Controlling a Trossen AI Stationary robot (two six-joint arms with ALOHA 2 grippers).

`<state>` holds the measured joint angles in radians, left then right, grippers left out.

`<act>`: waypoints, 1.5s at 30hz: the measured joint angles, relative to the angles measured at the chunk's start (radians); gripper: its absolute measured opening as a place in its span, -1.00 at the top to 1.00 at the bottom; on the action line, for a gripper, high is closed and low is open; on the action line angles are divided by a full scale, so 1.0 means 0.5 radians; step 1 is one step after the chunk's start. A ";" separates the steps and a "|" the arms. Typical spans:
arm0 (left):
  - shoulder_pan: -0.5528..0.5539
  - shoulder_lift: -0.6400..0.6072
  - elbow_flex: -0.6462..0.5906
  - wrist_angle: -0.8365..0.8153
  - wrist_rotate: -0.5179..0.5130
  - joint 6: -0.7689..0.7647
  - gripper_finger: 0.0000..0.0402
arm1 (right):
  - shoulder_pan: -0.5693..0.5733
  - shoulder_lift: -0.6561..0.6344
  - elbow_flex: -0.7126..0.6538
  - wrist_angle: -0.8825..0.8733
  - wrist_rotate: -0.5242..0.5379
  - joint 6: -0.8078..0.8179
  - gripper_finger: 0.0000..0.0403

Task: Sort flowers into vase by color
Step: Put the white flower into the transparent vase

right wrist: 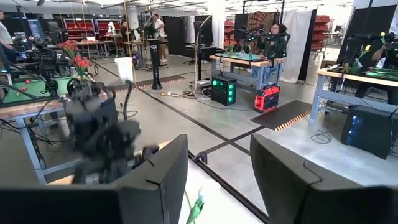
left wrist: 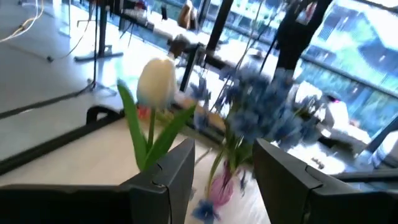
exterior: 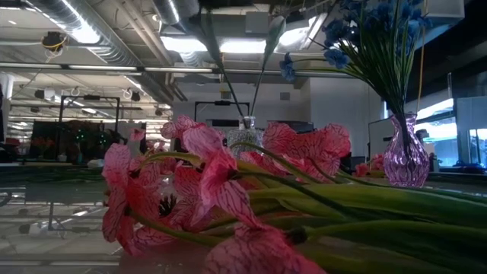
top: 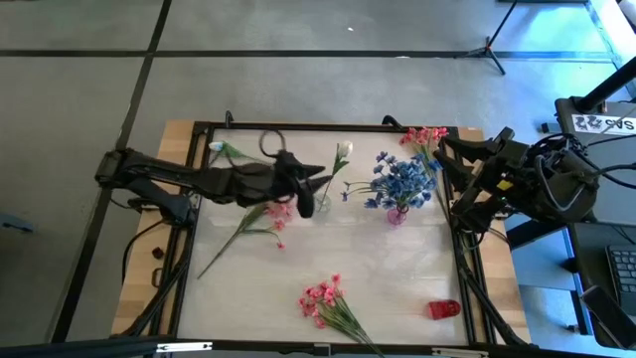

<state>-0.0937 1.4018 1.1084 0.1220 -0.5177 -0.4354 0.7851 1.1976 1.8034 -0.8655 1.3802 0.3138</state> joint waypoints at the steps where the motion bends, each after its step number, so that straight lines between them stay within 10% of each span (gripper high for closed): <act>1: 0.000 -0.044 0.000 0.007 0.001 0.007 0.22 | 0.000 0.000 0.000 -0.001 -0.004 0.000 0.14; 10: 0.099 -0.500 0.001 -0.022 -0.154 0.152 0.22 | 0.000 -0.001 0.000 -0.009 -0.001 -0.001 0.14; 18: 0.492 -0.590 0.002 -0.715 -0.813 -0.336 0.33 | 0.000 0.022 0.000 -0.017 -0.009 0.000 0.14; 30: 1.251 -0.284 0.001 -1.777 -0.727 -1.549 0.40 | 0.000 0.089 -0.001 -0.055 -0.077 0.012 0.14; 45: 1.908 0.402 -0.001 -1.969 -0.113 -2.481 0.40 | 0.000 0.088 -0.001 -0.108 -0.646 0.162 -0.23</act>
<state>0.8604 1.6028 1.1080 -0.8624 -0.5742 -1.6758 0.7853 1.2415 1.8030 -0.9195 1.0570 0.3947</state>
